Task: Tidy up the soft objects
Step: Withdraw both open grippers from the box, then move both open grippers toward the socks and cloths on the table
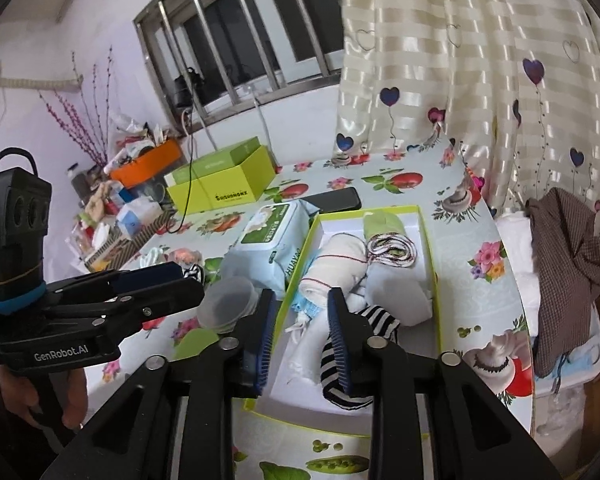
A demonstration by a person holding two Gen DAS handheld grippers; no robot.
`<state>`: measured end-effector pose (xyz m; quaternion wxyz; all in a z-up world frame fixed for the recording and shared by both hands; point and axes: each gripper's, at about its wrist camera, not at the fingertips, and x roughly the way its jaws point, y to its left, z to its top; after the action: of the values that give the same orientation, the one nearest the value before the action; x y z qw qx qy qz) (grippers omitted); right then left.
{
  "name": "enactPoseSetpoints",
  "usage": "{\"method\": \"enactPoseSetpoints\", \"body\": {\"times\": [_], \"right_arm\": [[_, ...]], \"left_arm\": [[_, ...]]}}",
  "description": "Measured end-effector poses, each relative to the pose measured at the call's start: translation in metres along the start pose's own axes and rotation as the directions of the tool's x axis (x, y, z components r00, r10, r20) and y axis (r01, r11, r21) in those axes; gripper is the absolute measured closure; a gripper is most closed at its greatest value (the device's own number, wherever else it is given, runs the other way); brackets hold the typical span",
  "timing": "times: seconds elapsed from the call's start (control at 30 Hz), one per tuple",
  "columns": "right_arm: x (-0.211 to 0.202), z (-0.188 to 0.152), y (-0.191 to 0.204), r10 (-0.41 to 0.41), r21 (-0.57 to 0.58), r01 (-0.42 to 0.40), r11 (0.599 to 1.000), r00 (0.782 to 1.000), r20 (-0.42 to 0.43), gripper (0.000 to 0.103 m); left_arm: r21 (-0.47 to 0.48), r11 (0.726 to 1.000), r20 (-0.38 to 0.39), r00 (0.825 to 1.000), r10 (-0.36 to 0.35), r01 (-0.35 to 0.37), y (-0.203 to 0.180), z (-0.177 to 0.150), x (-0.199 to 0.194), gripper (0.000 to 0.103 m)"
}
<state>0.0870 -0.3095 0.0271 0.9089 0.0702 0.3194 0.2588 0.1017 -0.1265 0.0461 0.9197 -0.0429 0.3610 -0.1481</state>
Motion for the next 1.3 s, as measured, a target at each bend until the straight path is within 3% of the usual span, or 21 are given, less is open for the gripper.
{"method": "enactPoseSetpoints", "body": {"times": [0.03, 0.07, 0.33, 0.83, 1.3], "right_arm": [[0.000, 0.000, 0.003, 0.004, -0.010, -0.004, 1.000, 1.000, -0.002, 0.056], [0.000, 0.000, 0.005, 0.006, -0.017, -0.006, 1.000, 1.000, -0.002, 0.052], [0.005, -0.004, 0.021, -0.034, -0.065, 0.032, 0.997, 0.999, -0.032, 0.044], [0.010, -0.014, 0.031, -0.119, -0.086, 0.111, 0.990, 0.988, -0.095, 0.042], [0.002, -0.018, 0.046, -0.101, -0.121, 0.090, 0.989, 0.991, -0.089, 0.042]], "left_arm": [[-0.004, 1.000, 0.002, 1.000, 0.002, -0.002, 0.001, -0.001, -0.001, 0.051], [-0.008, 1.000, 0.004, 1.000, 0.005, -0.005, 0.004, -0.003, -0.003, 0.051], [-0.033, 0.999, 0.027, 0.999, 0.027, -0.026, 0.019, -0.013, -0.017, 0.051], [-0.052, 0.998, 0.041, 0.999, 0.031, -0.029, 0.032, -0.029, -0.034, 0.051], [-0.028, 1.000, 0.044, 0.999, -0.009, 0.010, 0.025, -0.049, -0.047, 0.051]]}}
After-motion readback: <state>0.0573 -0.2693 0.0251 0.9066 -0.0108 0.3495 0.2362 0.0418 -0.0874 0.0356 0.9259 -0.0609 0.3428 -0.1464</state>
